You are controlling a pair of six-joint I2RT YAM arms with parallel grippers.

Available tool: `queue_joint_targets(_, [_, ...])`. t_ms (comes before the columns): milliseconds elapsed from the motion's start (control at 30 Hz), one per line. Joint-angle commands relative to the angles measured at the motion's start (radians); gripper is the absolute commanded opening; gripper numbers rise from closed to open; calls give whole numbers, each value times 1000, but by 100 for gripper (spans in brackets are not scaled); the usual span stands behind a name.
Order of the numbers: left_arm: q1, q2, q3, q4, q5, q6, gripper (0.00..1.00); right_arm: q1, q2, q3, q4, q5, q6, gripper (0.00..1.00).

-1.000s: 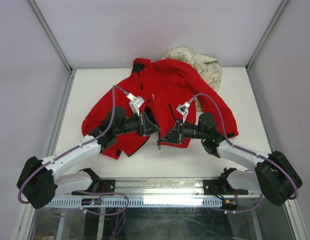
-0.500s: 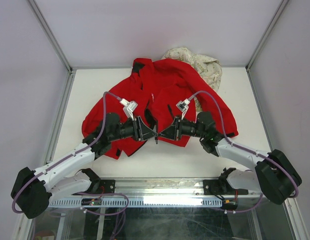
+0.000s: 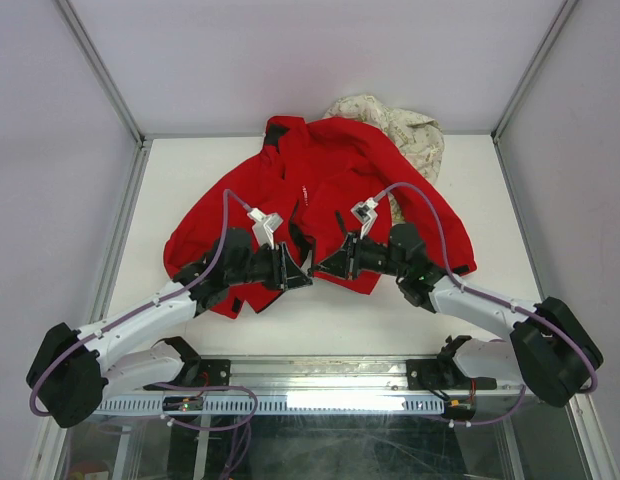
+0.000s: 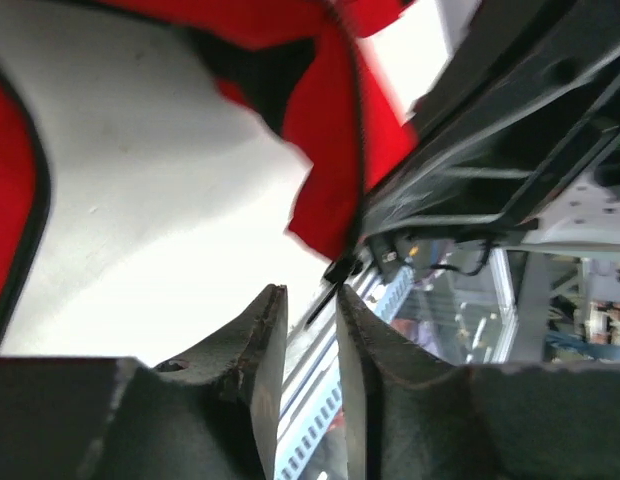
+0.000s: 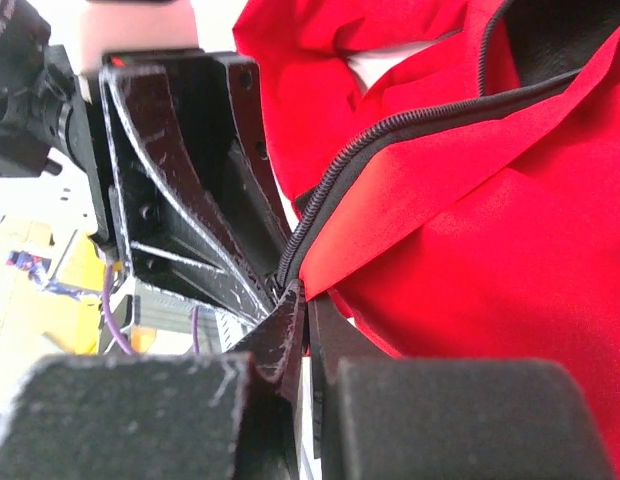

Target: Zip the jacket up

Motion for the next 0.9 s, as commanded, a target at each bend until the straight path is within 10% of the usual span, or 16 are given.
queue_joint_targets(0, [-8,-61,63,-218,-91,69,32,2,-43,49,-3,110,-38,0])
queue_joint_targets(367, [-5,202,456,-879,-426,315,66,-3,-74,62,-163,177,-155,0])
queue_joint_targets(867, [8,621,613,-1091,-567,416,66,-3,-105,-20,-52,148,-103,0])
